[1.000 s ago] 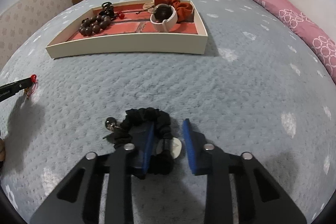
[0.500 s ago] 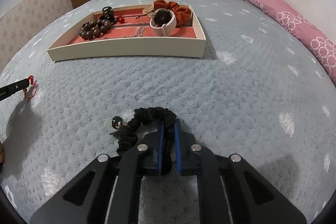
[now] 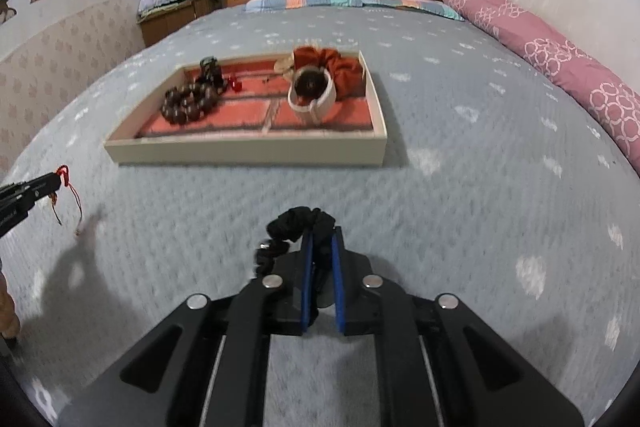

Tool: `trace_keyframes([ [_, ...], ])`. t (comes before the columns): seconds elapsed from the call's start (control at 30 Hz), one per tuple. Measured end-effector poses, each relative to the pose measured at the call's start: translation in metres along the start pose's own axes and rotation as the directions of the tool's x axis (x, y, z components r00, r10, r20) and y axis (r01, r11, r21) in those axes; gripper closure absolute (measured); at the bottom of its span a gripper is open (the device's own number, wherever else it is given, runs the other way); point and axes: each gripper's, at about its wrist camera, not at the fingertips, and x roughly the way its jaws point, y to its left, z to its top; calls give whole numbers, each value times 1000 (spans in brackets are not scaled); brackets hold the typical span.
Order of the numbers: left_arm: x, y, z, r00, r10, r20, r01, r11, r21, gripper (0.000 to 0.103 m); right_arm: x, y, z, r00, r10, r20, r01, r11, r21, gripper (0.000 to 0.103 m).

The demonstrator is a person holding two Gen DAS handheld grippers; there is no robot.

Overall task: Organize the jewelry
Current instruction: 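Carry the red pendant with the left tool while the right tool carries the black scrunchie to the tray, then open the left tool in the tray while the right tool releases the black scrunchie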

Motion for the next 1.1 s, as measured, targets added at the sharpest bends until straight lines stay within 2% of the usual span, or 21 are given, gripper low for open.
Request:
trace_keyframes([
  [0.37, 12, -37, 74, 995, -88, 45, 90, 995, -51, 97, 8, 9, 80, 997, 21, 79, -20, 1000, -15, 94],
  [0.6, 55, -54, 100, 998, -58, 7, 58, 997, -59, 97, 36, 17, 114, 996, 26, 90, -23, 999, -31, 94],
  [0.83, 101, -60, 108, 1000, -26, -17, 25, 998, -50, 97, 72, 16, 121, 997, 31, 74, -29, 999, -21, 94],
  [1.1, 130, -63, 101, 999, -15, -43, 13, 999, -44, 97, 107, 10, 107, 999, 21, 32, -21, 1000, -9, 94],
])
